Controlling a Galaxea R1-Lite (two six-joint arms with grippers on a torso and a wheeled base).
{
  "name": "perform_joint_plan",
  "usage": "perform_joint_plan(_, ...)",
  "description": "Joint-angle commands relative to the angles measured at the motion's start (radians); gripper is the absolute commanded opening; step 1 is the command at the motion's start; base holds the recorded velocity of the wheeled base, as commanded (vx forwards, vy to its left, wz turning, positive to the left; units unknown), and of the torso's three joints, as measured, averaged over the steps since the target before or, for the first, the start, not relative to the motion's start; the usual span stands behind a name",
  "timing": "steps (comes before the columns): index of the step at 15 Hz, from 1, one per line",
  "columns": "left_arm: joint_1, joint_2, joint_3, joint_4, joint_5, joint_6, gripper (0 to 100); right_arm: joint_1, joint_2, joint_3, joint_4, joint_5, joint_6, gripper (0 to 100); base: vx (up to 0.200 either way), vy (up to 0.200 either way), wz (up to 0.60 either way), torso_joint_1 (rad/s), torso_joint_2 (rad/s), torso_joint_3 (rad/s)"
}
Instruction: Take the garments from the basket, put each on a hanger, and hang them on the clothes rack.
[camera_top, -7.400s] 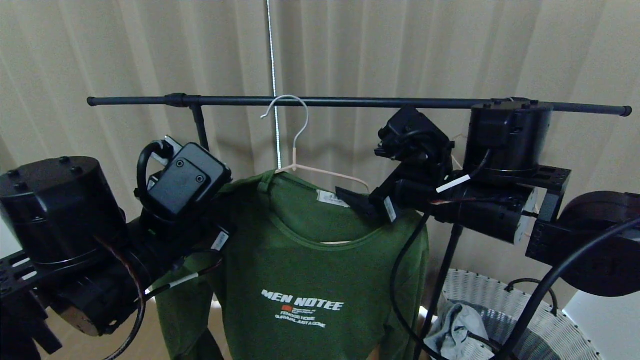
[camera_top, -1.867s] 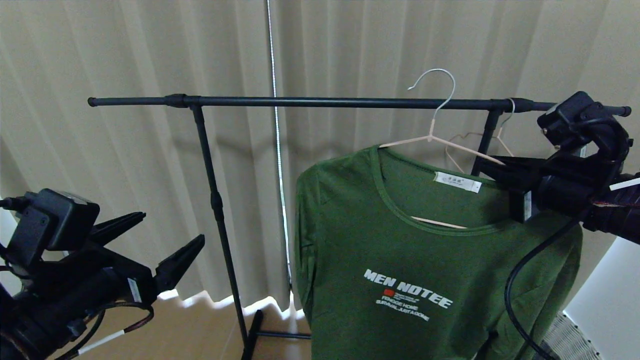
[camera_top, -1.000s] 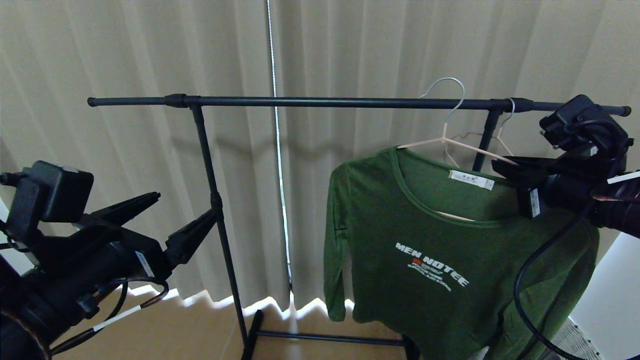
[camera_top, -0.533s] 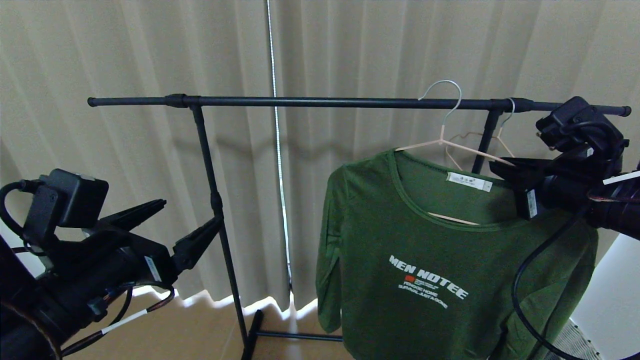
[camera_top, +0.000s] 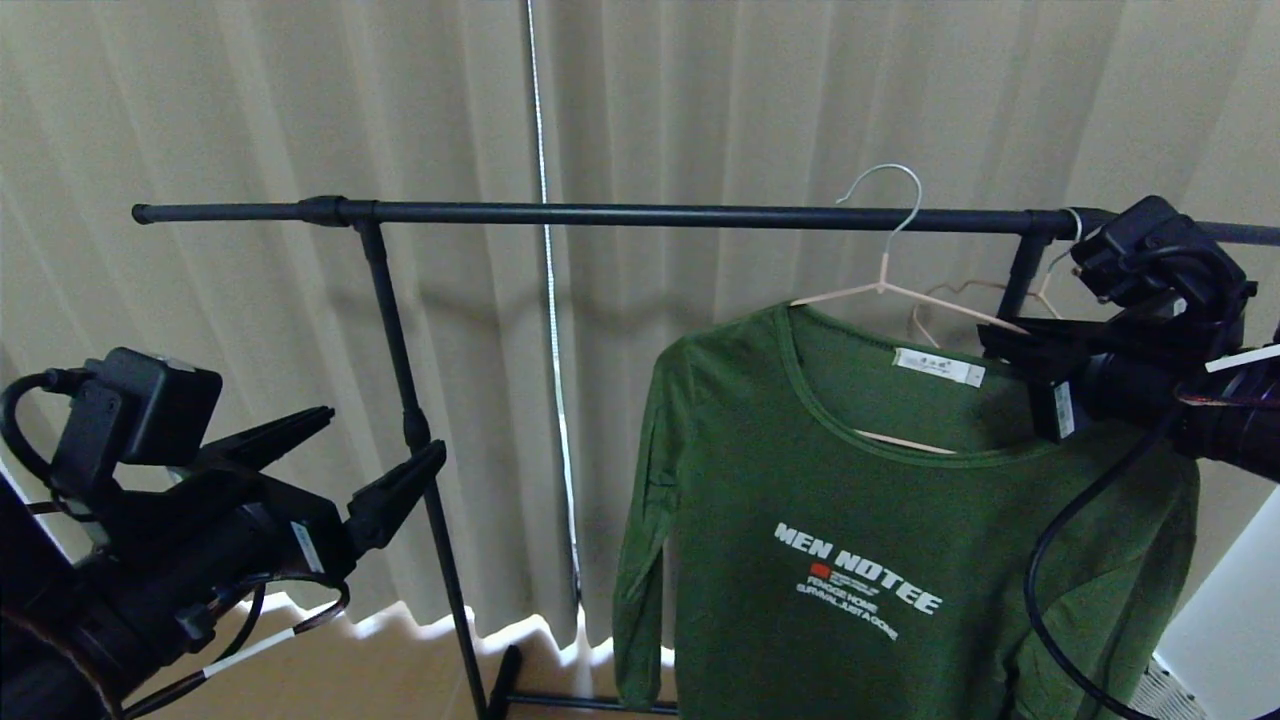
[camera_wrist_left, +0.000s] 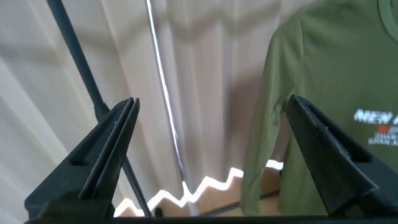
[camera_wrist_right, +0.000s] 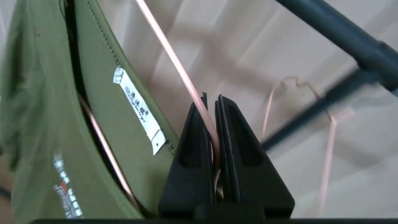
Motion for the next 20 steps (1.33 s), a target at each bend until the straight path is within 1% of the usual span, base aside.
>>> perform_joint_plan(1,-0.002,0.001,0.001,0.0,0.001,0.0,100,0.0,0.003,0.0,0.0,0.0,-0.001,0,0.2,0.0,0.0,-0.002,0.0,-0.002)
perform_joint_plan(3,-0.002,0.001,0.006,-0.002,-0.001,0.003,100,0.0,0.003,0.002,0.0,0.0,-0.001,0,0.2,0.0,0.0,-0.005,0.0,0.005)
perform_joint_plan(5,-0.007,0.001,0.02,-0.028,-0.001,0.008,100,0.0,0.003,0.002,0.001,-0.003,-0.001,0,0.0,0.0,0.0,0.0,0.0,0.0)
perform_joint_plan(7,-0.007,0.004,0.037,-0.077,-0.002,0.008,100,0.0,0.023,0.0,-0.002,-0.064,-0.001,0,0.0,0.0,0.0,0.0,0.0,0.0)
perform_joint_plan(9,-0.007,0.01,0.037,-0.079,-0.002,0.008,100,0.0,0.032,0.002,-0.008,-0.112,0.001,0,0.0,0.0,0.0,0.0,0.0,0.0)
perform_joint_plan(10,-0.007,0.01,0.037,-0.079,-0.002,0.01,100,0.0,0.034,-0.001,-0.005,-0.122,0.001,0,0.0,0.0,0.0,0.0,0.0,0.0)
perform_joint_plan(13,-0.005,0.011,0.038,-0.079,-0.002,0.008,100,0.0,0.06,-0.012,-0.011,-0.145,0.001,0,0.0,0.0,0.0,0.0,0.0,0.0)
perform_joint_plan(15,-0.005,0.02,0.038,-0.079,-0.002,0.008,100,0.0,0.083,-0.024,-0.013,-0.147,0.001,0,0.0,0.0,0.0,0.0,0.0,0.0)
perform_joint_plan(17,-0.005,0.042,0.041,-0.079,-0.002,0.01,100,0.0,0.13,-0.05,-0.014,-0.188,0.001,0,0.0,0.0,0.0,0.0,0.0,0.0)
perform_joint_plan(18,-0.005,0.057,0.041,-0.08,-0.002,0.01,100,-0.001,0.158,-0.072,-0.014,-0.196,0.003,0,0.0,0.0,0.0,0.0,0.0,0.0)
perform_joint_plan(20,-0.005,0.07,0.041,-0.08,-0.002,0.01,100,0.0,0.173,-0.084,-0.016,-0.196,0.004,0,0.0,0.0,0.0,0.0,0.0,0.0)
